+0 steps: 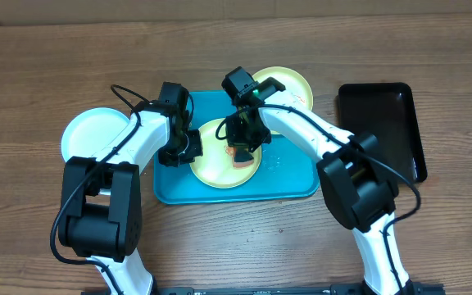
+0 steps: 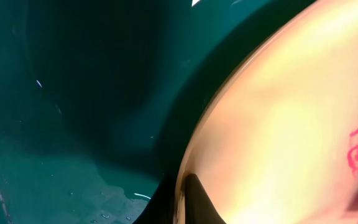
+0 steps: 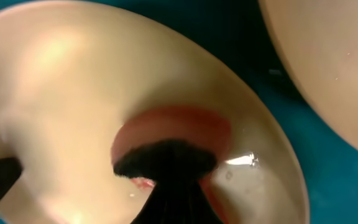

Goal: Clean dirty plates on tray and stack at the side
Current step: 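Scrub the yellow-green plate with the sponge while the left gripper holds it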

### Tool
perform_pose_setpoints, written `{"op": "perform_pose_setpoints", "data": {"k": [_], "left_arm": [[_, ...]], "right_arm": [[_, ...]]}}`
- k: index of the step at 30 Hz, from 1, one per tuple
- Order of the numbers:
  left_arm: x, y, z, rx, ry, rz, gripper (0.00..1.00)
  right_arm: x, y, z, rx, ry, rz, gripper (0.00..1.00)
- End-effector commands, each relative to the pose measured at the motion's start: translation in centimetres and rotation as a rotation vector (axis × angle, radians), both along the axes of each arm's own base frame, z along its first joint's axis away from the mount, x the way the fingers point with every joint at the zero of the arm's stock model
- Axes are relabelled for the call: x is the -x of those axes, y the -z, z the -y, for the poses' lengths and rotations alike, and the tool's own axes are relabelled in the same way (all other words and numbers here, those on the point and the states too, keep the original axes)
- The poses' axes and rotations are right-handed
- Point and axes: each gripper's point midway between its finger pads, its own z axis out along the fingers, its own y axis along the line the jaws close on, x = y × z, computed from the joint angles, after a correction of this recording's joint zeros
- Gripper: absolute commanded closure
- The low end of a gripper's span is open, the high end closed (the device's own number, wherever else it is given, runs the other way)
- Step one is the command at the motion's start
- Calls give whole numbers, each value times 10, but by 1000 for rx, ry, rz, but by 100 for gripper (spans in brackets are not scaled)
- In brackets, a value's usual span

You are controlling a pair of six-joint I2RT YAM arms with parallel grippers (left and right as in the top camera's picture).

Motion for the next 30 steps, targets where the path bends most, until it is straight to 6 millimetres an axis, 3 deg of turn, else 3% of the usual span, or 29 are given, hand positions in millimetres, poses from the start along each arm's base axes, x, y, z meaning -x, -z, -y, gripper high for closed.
{"op": "perform_pose_setpoints", "data": {"k": [1, 5, 10, 15, 20, 24, 30], "left_arm": [[23, 22, -22, -102, -26, -92, 95], [23, 22, -29, -96, -34, -98, 96], [22, 22, -26, -77, -24, -96, 96], [21, 21, -20, -39, -2, -92, 96], [19, 22, -21, -40, 9, -83, 96], [18, 21, -21, -40, 9, -77, 95], [17, 22, -25, -48, 3, -74, 96]], "right_arm": [[-4, 13, 9, 54, 24, 4, 96], [-5, 14, 6, 60, 22, 18, 96], [-3, 15, -19, 13, -23, 56, 96], [22, 24, -61, -74, -104, 22, 96], [36, 29, -72, -72, -137, 2, 96], [26, 25, -59, -42, -113, 9, 96], [-13, 11, -4, 107, -63, 64, 96]]}}
